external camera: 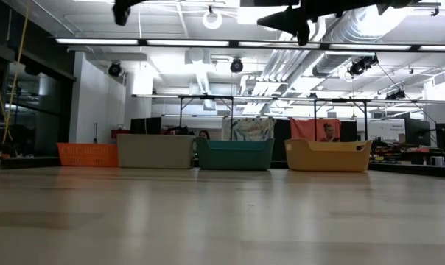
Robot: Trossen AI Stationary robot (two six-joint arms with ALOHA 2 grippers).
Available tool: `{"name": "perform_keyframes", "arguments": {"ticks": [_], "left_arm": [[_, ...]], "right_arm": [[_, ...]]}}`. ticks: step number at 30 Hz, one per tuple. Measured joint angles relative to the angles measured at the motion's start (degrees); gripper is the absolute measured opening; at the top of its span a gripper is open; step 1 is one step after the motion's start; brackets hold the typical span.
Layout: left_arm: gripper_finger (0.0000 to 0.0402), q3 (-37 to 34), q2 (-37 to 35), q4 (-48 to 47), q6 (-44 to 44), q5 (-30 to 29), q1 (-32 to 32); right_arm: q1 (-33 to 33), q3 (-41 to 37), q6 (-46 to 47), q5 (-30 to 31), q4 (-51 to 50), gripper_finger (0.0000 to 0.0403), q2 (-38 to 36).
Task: Sort Halloween decoration
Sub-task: Put the violet witch hat into the gray bin
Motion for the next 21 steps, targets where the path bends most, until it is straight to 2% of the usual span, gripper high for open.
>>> {"name": "perform_keyframes", "arguments": {"ticks": [3, 5, 10, 15, 17, 21], "left_arm": [[0.0163, -3.4, -1.3, 0.4, 0.1, -11.4, -7.3], [0.0161, -5.2, -1.3, 1.0, 0.2, -15.9, -10.5], [0.0152, -6.4, -0.9, 2.5, 7.8, -18.6, -13.0], [0.0144, -6.5, -1.0, 4.0, 19.5, -15.2, -12.7], [0.0141, -6.5, -1.2, 4.6, 21.5, -10.3, -11.6], [0.0134, -6.5, -1.2, 5.5, 20.1, 0.8, -8.4]], "right_arm": [[0.0, 0.0, -0.1, -1.8, 0.0, 0.0204, 0.0], [0.0, 0.0, -0.1, -3.3, 0.7, 0.0204, 0.0], [0.0, 0.0, 2.5, -4.9, 4.5, 0.0204, 0.0], [0.0, 0.0, 5.0, -9.1, 7.9, 0.0204, 0.0], [0.0, 0.0, 6.0, -9.7, 8.6, 0.0204, 0.0], [0.0, 0.0, 3.4, -9.2, 8.1, 0.0204, 0.0]]}}
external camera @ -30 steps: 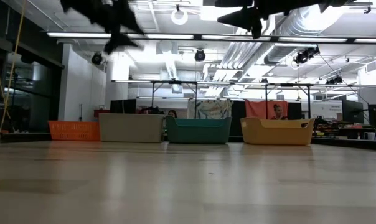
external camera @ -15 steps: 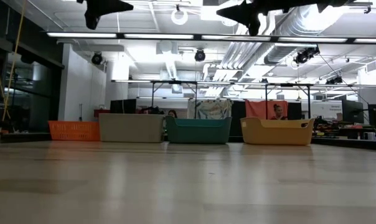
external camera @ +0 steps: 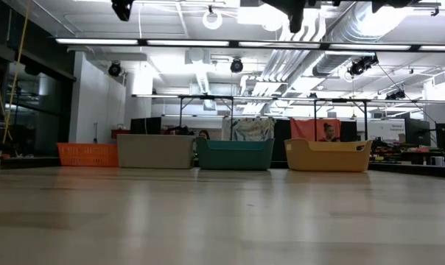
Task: Sort Halloween decoration
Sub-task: Put the violet witch hat into the gray bin
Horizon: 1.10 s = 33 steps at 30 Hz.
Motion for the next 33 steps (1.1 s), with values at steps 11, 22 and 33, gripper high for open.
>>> {"name": "perform_keyframes", "arguments": {"ticks": [11, 22, 33], "left_arm": [[0.0127, 0.0, -0.1, 1.5, -2.3, 8.1, 2.6], [0.0127, 3.3, 1.4, -6.5, -11.4, 6.8, -2.0], [0.0126, 21.5, 23.0, -42.9, -17.5, 1.7, -32.4]], "right_arm": [[0.0, 0.0, 2.1, 4.4, -2.6, 0.0204, 0.0], [0.0, 0.0, 2.7, 4.2, -7.3, 0.0204, 0.0], [0.0, 0.0, 2.6, 1.0, -12.7, 0.0204, 0.0]]}}
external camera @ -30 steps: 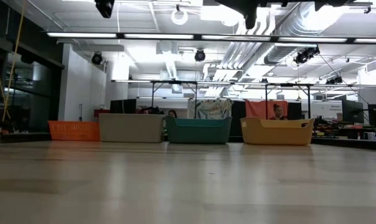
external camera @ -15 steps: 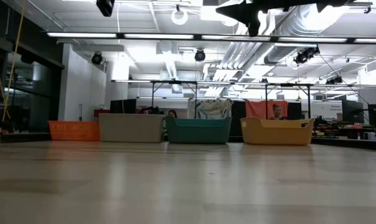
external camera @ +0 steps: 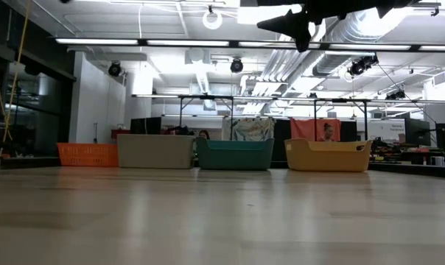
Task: Sort Halloween decoration
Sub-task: Put the violet witch hat into the gray bin
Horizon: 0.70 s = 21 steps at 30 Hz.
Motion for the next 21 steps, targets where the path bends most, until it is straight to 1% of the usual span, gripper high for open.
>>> {"name": "perform_keyframes", "arguments": {"ticks": [2, 7, 11, 15, 18, 21], "left_arm": [[0.0126, 0.5, 4.2, 0.8, -4.9, -0.2, -4.9], [0.0126, 0.5, 14.8, 3.4, -20.8, -1.7, -15.3], [0.0126, 0.4, 22.8, 3.9, -30.8, -3.2, -21.0], [0.0126, 0.4, 28.2, 3.4, -36.7, -6.2, -23.4], [0.0126, 0.4, 30.7, 3.7, -38.5, -8.7, -23.8], [0.0126, 0.4, 32.5, 3.7, -38.5, -8.9, -23.8]], "right_arm": [[0.0, 0.0, 0.0, -0.1, -1.1, 0.0204, 0.0], [0.0, 0.0, 0.0, -0.2, -3.6, 0.0204, 0.0], [0.0, 0.0, 0.0, -1.2, -5.0, 0.0204, 0.0], [0.0, 0.0, 0.0, -2.1, -5.6, 0.0204, 0.0], [0.0, 0.0, 0.0, -2.1, -5.9, 0.0204, 0.0], [0.0, 0.0, 0.0, -2.1, -5.9, 0.0204, 0.0]]}}
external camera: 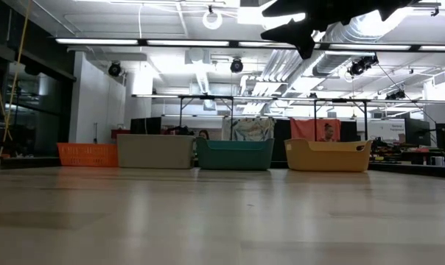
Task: Sort Halloween decoration
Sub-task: Put the violet witch hat into the gray bin
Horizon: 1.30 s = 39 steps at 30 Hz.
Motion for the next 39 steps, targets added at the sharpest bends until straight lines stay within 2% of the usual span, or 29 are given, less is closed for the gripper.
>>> {"name": "perform_keyframes", "arguments": {"ticks": [14, 18, 23, 28, 34, 39], "left_arm": [[0.0122, 0.0, 2.7, -0.5, -0.5, 0.7, 0.0], [0.0089, 0.0, 2.7, -1.4, -0.5, 0.7, 0.0], [0.0014, 0.1, 2.7, -3.0, -0.6, 0.7, 0.2], [0.0006, -0.1, 1.3, -3.4, -0.4, 0.4, 2.5], [0.0001, -0.1, -7.7, -3.3, 3.8, -5.5, 6.7], [0.0001, 0.0, -18.5, -3.3, 13.6, -18.8, 14.2]], "right_arm": [[0.0, 0.0, 0.0, 0.0, -1.6, 0.0204, 0.0], [0.0, 0.0, 0.0, 0.0, -1.6, 0.0204, 0.0], [0.0, 0.0, 0.0, 0.0, -1.6, 0.0204, 0.0], [0.0, 0.0, -0.3, 0.0, -1.6, 0.0204, 0.0], [0.0, 0.0, -0.5, 0.0, -1.6, 0.0204, 0.0], [0.0, 0.0, -0.5, 0.0, -1.6, 0.0204, 0.0]]}}
